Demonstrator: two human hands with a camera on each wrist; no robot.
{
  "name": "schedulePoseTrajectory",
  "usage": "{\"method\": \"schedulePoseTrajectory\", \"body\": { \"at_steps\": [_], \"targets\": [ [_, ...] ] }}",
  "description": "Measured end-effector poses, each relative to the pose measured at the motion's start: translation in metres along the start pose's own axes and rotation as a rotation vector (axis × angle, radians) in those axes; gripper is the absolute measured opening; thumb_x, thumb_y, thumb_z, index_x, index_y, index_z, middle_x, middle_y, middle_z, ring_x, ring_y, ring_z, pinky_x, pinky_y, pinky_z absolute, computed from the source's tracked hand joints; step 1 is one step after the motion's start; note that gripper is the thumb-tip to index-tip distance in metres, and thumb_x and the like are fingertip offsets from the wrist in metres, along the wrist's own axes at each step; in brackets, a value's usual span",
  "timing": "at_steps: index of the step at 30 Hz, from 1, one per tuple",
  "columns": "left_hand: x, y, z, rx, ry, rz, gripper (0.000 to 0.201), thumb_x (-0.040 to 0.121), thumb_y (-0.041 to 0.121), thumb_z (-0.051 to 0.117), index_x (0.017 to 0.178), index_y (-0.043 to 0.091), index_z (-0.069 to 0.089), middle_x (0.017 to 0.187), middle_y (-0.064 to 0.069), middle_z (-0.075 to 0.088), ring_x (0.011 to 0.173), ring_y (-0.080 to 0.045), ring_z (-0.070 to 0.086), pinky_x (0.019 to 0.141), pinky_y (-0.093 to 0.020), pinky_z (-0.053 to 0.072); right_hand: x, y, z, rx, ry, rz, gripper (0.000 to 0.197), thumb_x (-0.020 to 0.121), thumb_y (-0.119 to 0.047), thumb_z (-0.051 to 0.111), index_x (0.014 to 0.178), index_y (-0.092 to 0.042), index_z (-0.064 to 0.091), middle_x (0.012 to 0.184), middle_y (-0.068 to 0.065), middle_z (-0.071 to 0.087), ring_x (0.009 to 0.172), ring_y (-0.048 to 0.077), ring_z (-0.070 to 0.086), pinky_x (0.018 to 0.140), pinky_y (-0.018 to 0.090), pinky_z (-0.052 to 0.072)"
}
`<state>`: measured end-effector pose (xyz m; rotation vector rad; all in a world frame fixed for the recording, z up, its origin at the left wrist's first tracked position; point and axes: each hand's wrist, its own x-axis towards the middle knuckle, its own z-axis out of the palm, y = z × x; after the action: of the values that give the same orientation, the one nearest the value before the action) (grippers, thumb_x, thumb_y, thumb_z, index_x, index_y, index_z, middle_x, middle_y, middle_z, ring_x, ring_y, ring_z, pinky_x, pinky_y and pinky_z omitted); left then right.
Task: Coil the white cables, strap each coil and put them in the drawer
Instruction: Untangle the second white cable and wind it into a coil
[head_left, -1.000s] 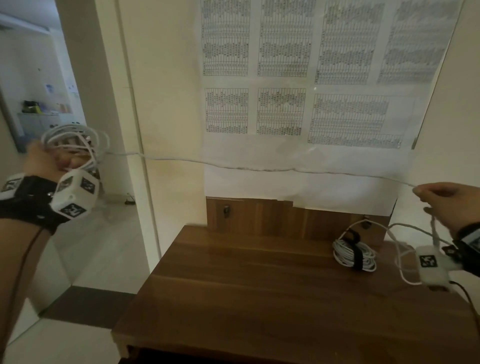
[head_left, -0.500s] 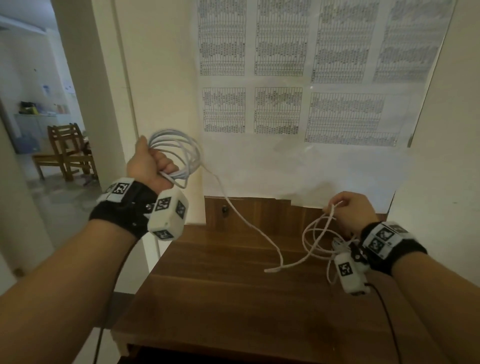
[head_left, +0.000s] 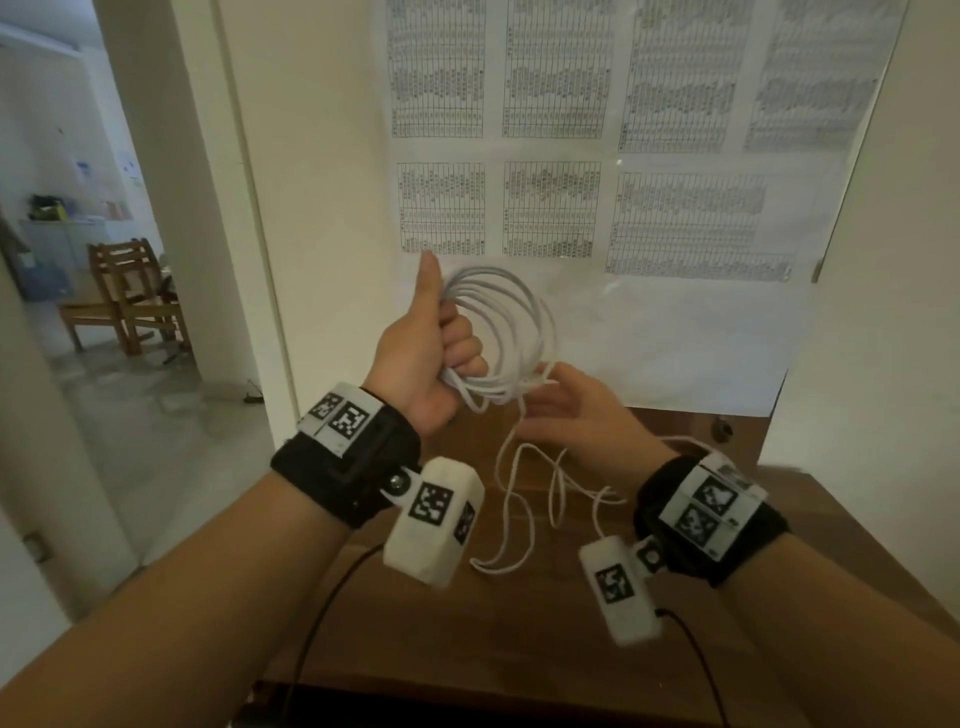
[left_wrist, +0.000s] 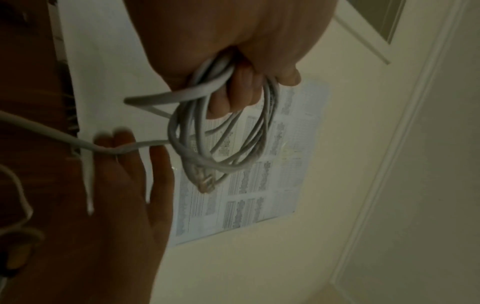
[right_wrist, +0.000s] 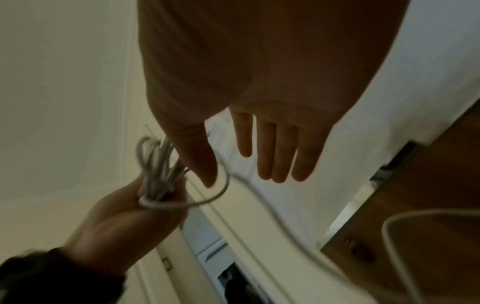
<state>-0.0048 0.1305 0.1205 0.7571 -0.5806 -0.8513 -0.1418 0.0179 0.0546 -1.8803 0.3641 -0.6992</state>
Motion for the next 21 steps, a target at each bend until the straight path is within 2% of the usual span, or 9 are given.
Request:
{"method": "schedulePoseTrajectory", "body": {
  "at_steps": [1,4,6,8,11,13,16,19,21],
  "targets": [
    [-0.002,-0.003,0.004,0.004,-0.028,-0.013,0.054,0.089,0.062,0.056,0.056,0.026,0.034,0.052,0.007,0.014,0.044,-0.008,0.013,0.045,-0.022,0.015,0.001,0.004,0.011,-0.009,-0.043,0.008,0.048,0.084,-0.007,0.077,0.127,-0.018,0.06,0.114,-0.004,0.073,0.108,0.01,0.068,0.097,0.031,0.053],
    [-0.009,0.001,0.009,-0.022,-0.121,-0.036,0.049,0.092,0.051,0.06,0.058,0.025,0.036,0.05,0.008,0.016,0.042,-0.007,0.015,0.044,-0.021,0.017,0.002,0.014,0.033,-0.116,-0.006,0.034,0.011,0.096,-0.019,0.064,0.104,-0.016,0.071,0.097,0.0,0.076,0.09,0.013,0.07,0.09,0.034,0.054],
    [-0.011,0.014,0.008,-0.045,-0.136,0.02,0.053,0.098,0.044,0.058,0.054,0.026,0.036,0.048,0.008,0.017,0.042,-0.007,0.016,0.045,-0.021,0.017,0.0,0.02,0.037,-0.062,0.027,0.087,0.028,0.102,-0.03,0.055,0.088,-0.012,0.071,0.08,0.005,0.074,0.073,0.014,0.066,0.082,0.036,0.053],
    [-0.012,0.031,0.007,-0.058,-0.095,0.126,0.055,0.1,0.042,0.055,0.051,0.026,0.038,0.048,0.008,0.018,0.042,-0.008,0.017,0.045,-0.021,0.019,-0.003,0.028,0.032,-0.084,0.066,0.115,0.036,0.1,-0.041,0.055,0.081,-0.014,0.069,0.072,0.003,0.07,0.066,0.012,0.063,0.082,0.034,0.053],
    [-0.007,0.053,-0.001,-0.046,0.066,0.309,0.046,0.102,0.039,0.054,0.06,0.023,0.041,0.05,0.007,0.021,0.043,-0.009,0.02,0.046,-0.023,0.022,-0.005,0.037,0.022,-0.238,0.117,0.063,0.018,0.092,-0.038,0.068,0.088,-0.02,0.067,0.077,0.004,0.071,0.073,0.021,0.068,0.08,0.037,0.058],
    [-0.001,0.058,-0.009,0.083,0.199,0.459,0.037,0.103,0.036,0.053,0.07,0.022,0.046,0.05,0.008,0.03,0.044,-0.009,0.027,0.047,-0.023,0.026,-0.005,0.037,0.021,-0.311,0.151,-0.021,0.008,0.091,-0.029,0.071,0.092,-0.023,0.065,0.082,0.008,0.068,0.073,0.023,0.064,0.074,0.036,0.057],
    [0.006,0.048,-0.017,0.393,0.337,0.628,0.021,0.104,0.029,0.053,0.085,0.018,0.052,0.056,0.006,0.049,0.046,-0.006,0.044,0.046,-0.021,0.037,-0.009,0.027,0.025,-0.343,0.147,-0.159,0.004,0.096,-0.027,0.064,0.098,-0.027,0.067,0.078,0.0,0.064,0.064,0.01,0.055,0.062,0.021,0.049],
    [0.006,0.026,-0.02,0.721,0.228,0.61,0.011,0.103,0.022,0.053,0.095,0.015,0.05,0.065,-0.002,0.067,0.047,-0.009,0.055,0.047,-0.023,0.046,-0.011,0.017,0.03,-0.349,0.054,-0.224,0.013,0.098,-0.028,0.06,0.106,-0.029,0.071,0.071,-0.013,0.062,0.061,0.002,0.053,0.061,0.015,0.045],
    [0.005,0.01,-0.024,0.962,0.101,0.516,0.012,0.102,0.028,0.054,0.097,0.018,0.05,0.073,-0.004,0.073,0.055,-0.017,0.065,0.054,-0.033,0.056,-0.012,0.01,0.029,-0.371,0.021,-0.255,0.016,0.099,-0.029,0.059,0.108,-0.031,0.072,0.069,-0.02,0.062,0.062,0.001,0.055,0.062,0.016,0.046]
  ]
}}
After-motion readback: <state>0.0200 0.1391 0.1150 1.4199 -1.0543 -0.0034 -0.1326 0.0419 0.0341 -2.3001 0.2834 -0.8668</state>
